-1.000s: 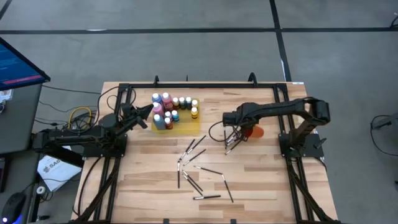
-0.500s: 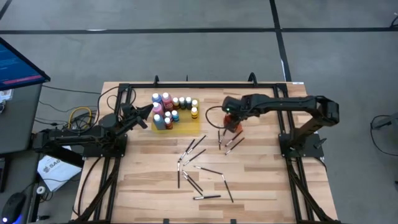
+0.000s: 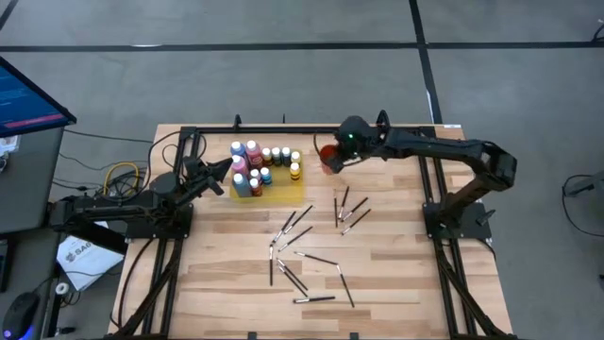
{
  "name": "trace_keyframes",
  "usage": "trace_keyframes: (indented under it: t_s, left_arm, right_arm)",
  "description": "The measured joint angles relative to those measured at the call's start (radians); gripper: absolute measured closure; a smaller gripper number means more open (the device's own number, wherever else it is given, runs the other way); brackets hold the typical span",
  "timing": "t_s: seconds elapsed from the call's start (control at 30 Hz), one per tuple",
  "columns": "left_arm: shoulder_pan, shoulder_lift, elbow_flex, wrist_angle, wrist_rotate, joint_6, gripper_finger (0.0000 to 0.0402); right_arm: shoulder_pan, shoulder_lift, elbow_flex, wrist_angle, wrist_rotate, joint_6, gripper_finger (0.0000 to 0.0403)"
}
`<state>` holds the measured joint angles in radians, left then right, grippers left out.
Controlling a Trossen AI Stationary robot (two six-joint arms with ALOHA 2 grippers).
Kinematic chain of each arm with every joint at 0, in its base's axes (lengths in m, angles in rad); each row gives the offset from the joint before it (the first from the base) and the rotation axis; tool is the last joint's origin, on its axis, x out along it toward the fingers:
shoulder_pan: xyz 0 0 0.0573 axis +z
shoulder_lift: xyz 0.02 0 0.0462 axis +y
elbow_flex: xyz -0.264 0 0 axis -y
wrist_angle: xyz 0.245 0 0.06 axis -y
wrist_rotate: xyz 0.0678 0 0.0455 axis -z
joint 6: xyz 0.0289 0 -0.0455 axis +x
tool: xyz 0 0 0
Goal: Pick & Place Paint Supplies
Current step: Adjust the orange cup on the table
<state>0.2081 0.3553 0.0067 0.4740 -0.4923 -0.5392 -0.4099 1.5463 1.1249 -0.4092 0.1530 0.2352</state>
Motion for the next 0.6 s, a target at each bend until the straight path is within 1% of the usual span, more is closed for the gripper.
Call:
trace_keyframes:
  t_s: [0.17,0.33,0.47,0.6]
  left_arm:
    - [0.000,0.000,0.000,0.001,0.000,0.000,0.0400]
    - [0.000,0.000,0.000,0.003,0.000,0.000,0.0400]
    - [0.000,0.000,0.000,0.005,0.000,0.000,0.0400]
    - [0.000,0.000,0.000,0.006,0.000,0.000,0.0400]
  right_arm:
    - [-0.010,0.089,-0.001,0.028,-0.008,-0.017,0.0403]
    - [-0.021,0.157,0.000,0.052,-0.043,-0.026,0.0403]
    - [-0.021,0.176,0.000,0.063,-0.078,-0.025,0.0403]
    - [-0.020,0.172,0.000,0.067,-0.079,-0.026,0.0397]
